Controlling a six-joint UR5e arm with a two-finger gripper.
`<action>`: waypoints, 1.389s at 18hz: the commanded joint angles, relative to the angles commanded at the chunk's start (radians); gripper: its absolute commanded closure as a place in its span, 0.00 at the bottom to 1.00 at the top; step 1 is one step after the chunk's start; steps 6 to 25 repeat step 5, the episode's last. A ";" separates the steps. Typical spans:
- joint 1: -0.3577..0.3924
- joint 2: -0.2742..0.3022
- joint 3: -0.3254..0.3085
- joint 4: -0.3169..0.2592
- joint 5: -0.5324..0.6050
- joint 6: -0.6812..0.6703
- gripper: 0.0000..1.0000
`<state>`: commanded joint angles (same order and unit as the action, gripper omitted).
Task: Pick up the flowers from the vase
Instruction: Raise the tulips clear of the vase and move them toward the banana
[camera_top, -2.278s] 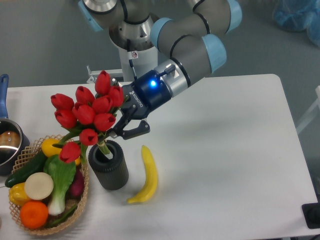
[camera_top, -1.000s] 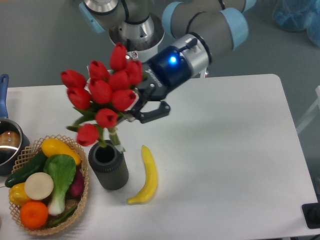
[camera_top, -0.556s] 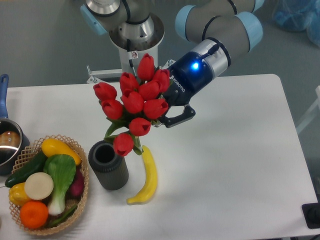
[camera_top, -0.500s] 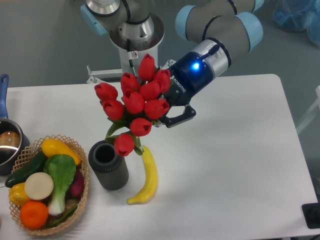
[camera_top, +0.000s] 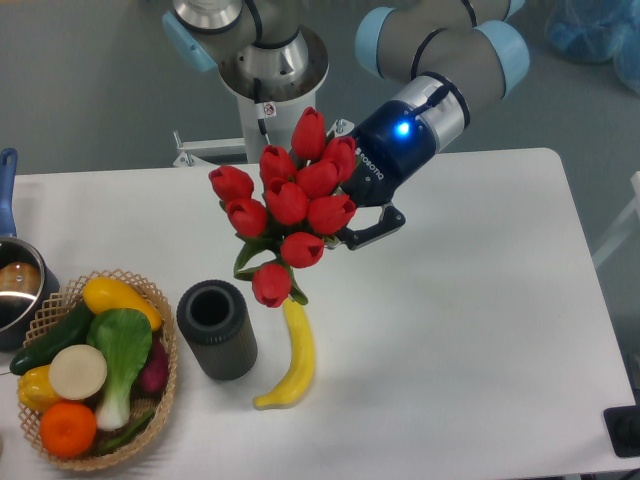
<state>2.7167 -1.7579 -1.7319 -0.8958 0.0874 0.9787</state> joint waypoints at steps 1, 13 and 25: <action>0.000 0.000 0.000 0.000 0.000 0.002 0.45; 0.003 0.000 0.000 0.000 0.000 0.000 0.45; 0.003 0.000 0.000 0.000 0.000 0.000 0.45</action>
